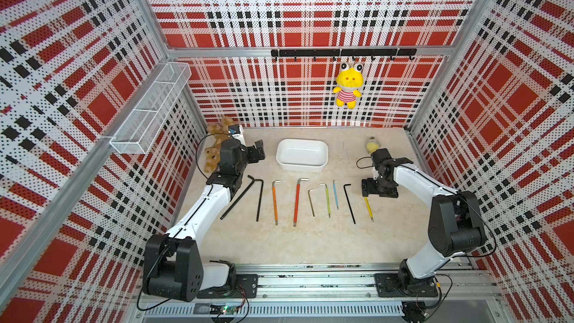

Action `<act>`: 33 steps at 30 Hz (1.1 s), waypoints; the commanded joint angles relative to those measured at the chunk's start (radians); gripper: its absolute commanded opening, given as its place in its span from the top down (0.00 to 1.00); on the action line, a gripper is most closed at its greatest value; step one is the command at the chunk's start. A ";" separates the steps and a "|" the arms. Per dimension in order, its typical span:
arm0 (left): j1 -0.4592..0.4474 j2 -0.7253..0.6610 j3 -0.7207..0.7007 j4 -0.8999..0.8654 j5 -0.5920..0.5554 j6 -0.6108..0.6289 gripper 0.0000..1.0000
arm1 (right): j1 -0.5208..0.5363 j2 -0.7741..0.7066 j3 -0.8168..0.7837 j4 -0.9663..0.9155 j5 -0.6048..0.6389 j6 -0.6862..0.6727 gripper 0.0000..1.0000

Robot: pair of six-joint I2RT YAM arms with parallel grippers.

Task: Put the hex key on the desktop into the storage box
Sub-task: Pick up the Allen key from the center of the board.

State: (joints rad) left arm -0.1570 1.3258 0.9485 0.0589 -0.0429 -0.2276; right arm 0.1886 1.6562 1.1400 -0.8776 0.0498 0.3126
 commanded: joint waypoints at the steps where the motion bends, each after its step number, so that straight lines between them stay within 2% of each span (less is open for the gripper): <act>1: -0.007 0.000 -0.015 -0.005 0.009 -0.007 0.04 | 0.009 0.036 -0.014 0.047 -0.025 0.025 0.13; 13: -0.008 -0.017 -0.049 -0.002 -0.011 -0.003 0.03 | 0.029 0.124 -0.007 0.106 -0.040 0.034 0.40; 17: -0.007 -0.019 -0.053 -0.001 -0.013 -0.004 0.04 | 0.033 0.144 -0.014 0.115 -0.034 0.039 0.53; 19: -0.006 -0.019 -0.053 -0.001 -0.014 -0.003 0.04 | 0.038 0.148 -0.017 0.118 -0.029 0.043 0.57; 24: -0.002 -0.025 -0.056 -0.001 -0.012 -0.003 0.04 | 0.061 0.160 -0.016 0.107 -0.002 0.049 0.76; 28: 0.005 -0.034 -0.061 -0.001 -0.009 -0.003 0.03 | 0.066 0.168 -0.027 0.103 -0.004 0.044 0.81; 31: 0.015 -0.045 -0.063 -0.001 -0.006 -0.003 0.03 | 0.066 0.168 -0.037 0.106 -0.013 0.039 1.00; 33: 0.021 -0.052 -0.067 -0.002 -0.001 -0.004 0.03 | 0.066 0.168 -0.036 0.105 -0.015 0.035 1.00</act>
State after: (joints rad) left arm -0.1482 1.3087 0.8963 0.0555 -0.0498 -0.2283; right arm 0.2470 1.8046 1.1206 -0.7685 0.0326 0.3546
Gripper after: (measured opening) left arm 0.965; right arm 0.141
